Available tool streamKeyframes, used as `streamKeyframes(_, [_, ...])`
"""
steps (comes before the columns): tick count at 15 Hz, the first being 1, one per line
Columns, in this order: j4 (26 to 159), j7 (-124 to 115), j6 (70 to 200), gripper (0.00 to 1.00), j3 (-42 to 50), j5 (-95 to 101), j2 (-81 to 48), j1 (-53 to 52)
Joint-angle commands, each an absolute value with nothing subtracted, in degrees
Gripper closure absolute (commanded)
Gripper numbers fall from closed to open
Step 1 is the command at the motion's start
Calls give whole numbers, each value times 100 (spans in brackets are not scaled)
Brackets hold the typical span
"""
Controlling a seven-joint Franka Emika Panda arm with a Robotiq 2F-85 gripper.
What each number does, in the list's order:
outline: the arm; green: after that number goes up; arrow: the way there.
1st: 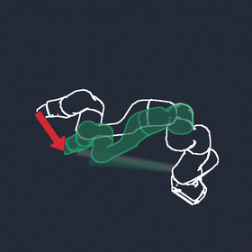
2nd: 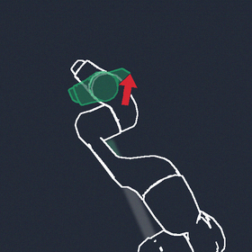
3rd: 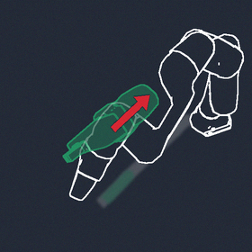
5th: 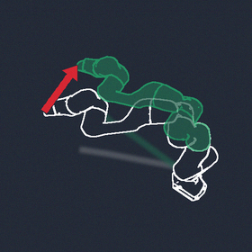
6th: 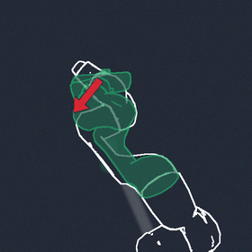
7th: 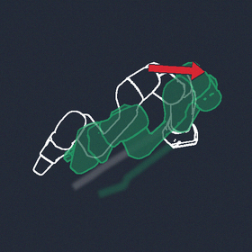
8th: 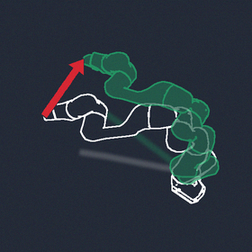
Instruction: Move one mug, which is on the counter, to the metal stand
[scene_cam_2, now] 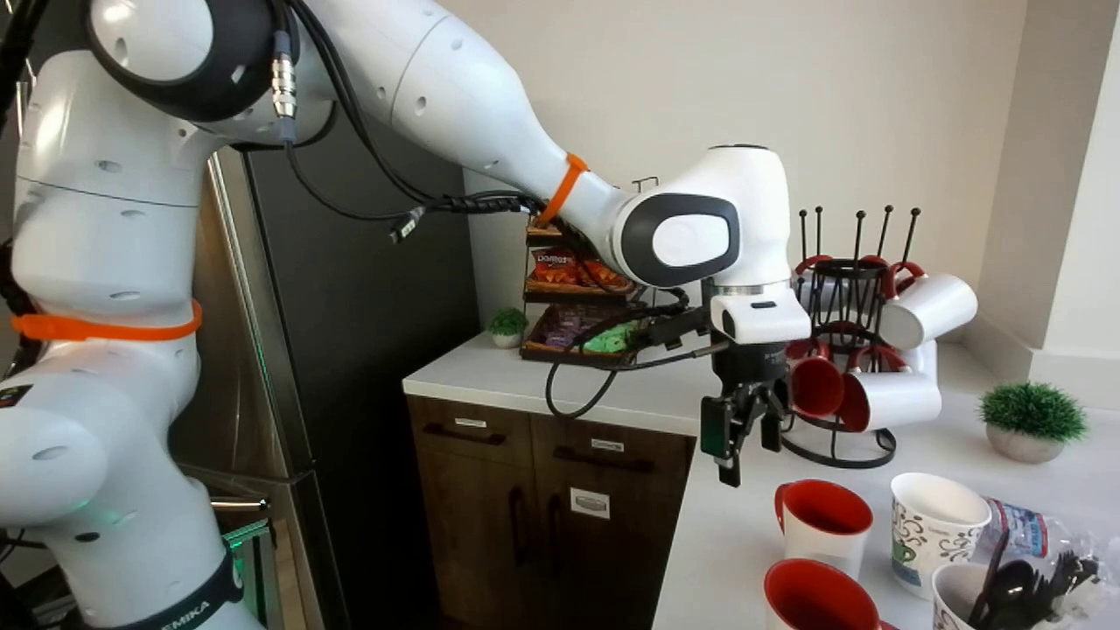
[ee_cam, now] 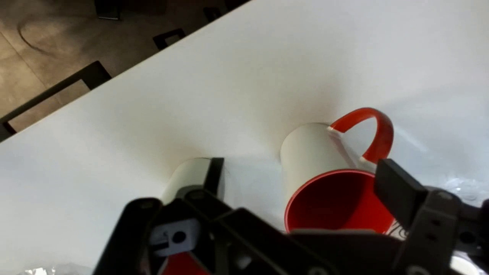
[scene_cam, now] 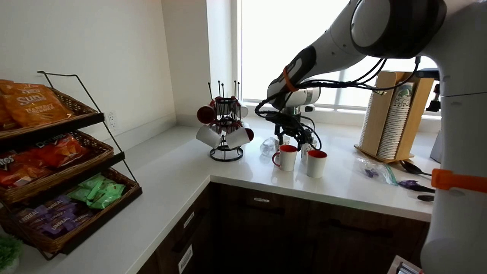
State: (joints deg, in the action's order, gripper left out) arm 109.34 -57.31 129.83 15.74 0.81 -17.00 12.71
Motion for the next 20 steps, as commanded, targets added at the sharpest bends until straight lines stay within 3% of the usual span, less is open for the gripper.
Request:
streamKeyframes(1, [10354,-6576,12720,0,1734,-197,-2222,1243])
streamKeyframes(20, [10206,-7602,12797,1,1864,-365,-2697,1357])
